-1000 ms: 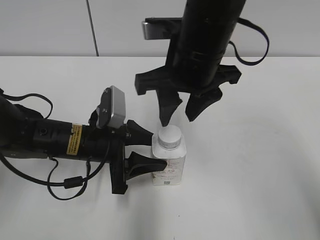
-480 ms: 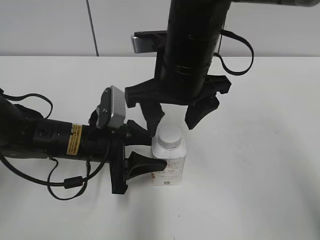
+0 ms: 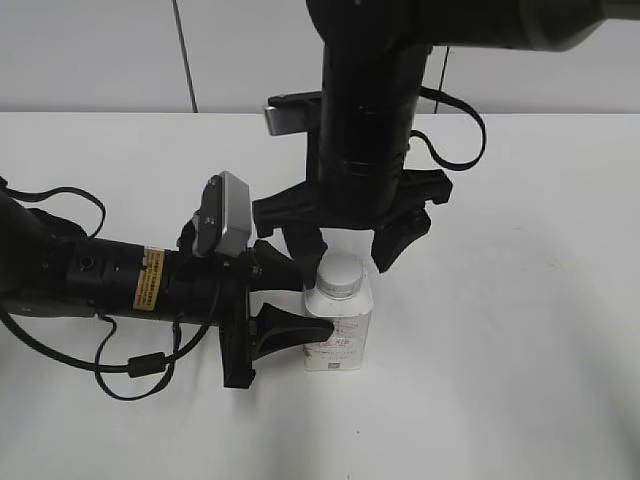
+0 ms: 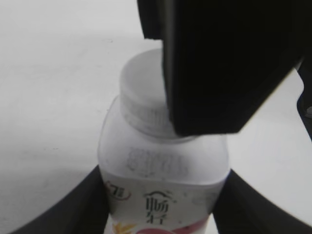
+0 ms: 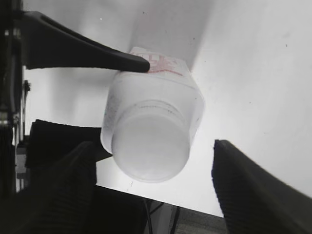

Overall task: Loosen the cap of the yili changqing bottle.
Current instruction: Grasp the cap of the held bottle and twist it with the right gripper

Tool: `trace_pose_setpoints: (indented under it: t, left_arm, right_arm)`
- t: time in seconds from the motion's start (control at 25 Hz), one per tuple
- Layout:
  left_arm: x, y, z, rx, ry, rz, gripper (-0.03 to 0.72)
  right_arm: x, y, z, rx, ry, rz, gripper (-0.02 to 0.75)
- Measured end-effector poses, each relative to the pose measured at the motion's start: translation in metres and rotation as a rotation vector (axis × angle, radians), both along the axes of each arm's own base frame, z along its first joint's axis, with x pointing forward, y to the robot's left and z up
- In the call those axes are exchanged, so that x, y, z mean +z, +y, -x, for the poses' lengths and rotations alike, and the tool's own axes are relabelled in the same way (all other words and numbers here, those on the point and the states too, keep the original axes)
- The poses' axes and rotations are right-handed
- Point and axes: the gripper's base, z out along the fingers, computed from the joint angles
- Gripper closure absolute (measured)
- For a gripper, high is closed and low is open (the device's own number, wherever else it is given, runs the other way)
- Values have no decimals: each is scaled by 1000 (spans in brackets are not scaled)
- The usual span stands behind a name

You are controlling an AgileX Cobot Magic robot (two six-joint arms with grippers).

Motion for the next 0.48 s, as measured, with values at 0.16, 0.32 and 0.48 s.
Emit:
trace_pose_setpoints:
  t: [0.16, 0.32, 0.48]
  left_arm:
    - [0, 0, 0, 0, 0, 0, 300]
    - [0, 0, 0, 0, 0, 0, 300]
    - [0, 0, 0, 0, 0, 0, 300]
  right_arm:
    - [-3, 1, -1, -7, 4, 4, 216]
    - [-2, 2, -2, -9, -4, -3, 321]
    - [-1, 2, -2, -9, -7, -5, 359]
